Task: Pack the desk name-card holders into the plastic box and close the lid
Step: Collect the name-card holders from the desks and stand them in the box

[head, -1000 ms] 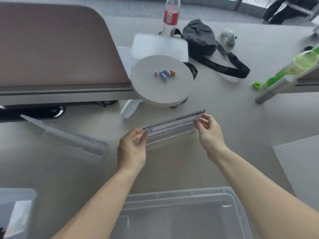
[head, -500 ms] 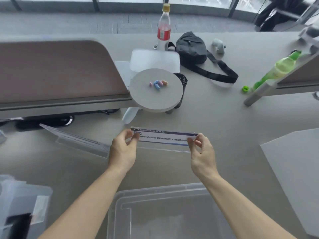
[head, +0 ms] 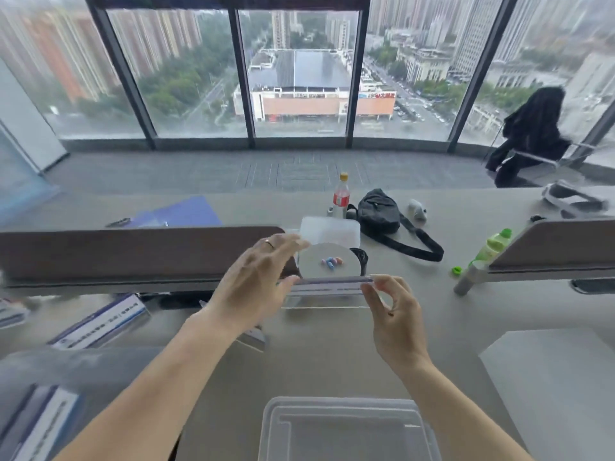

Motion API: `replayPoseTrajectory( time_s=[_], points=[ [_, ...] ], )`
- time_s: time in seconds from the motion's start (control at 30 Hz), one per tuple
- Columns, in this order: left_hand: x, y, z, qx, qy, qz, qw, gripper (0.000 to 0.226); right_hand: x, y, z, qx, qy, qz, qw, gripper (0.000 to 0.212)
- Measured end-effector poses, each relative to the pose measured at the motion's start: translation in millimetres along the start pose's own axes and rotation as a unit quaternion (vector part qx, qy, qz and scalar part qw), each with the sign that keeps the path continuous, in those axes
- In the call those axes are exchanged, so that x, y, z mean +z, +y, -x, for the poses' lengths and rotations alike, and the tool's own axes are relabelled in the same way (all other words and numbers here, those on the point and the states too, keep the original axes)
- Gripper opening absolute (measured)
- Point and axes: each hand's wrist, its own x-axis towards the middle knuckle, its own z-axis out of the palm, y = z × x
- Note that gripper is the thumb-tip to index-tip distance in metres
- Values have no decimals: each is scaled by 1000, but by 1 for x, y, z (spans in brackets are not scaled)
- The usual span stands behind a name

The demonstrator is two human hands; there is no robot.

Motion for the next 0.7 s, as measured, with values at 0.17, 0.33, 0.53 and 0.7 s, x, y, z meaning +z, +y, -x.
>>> replayPoseTrajectory(
  time_s=[0.17, 0.33, 0.53, 0.7],
  points=[
    [-57, 4, 23, -25, -43, -27, 998, 22, 23, -66, 7, -61, -31, 31, 997, 24],
    [-103, -42, 56, -64, 27, -12, 997, 18, 79, -100, 5, -91, -53, 91, 990, 27],
    [-141, -143, 115, -210, 50, 216, 952, 17, 190, -126, 43, 81, -159, -67, 982, 68],
    [-151, -236, 162, -321, 43, 352, 878, 15, 315, -122, 80, 192, -189, -162, 949, 46]
  ],
)
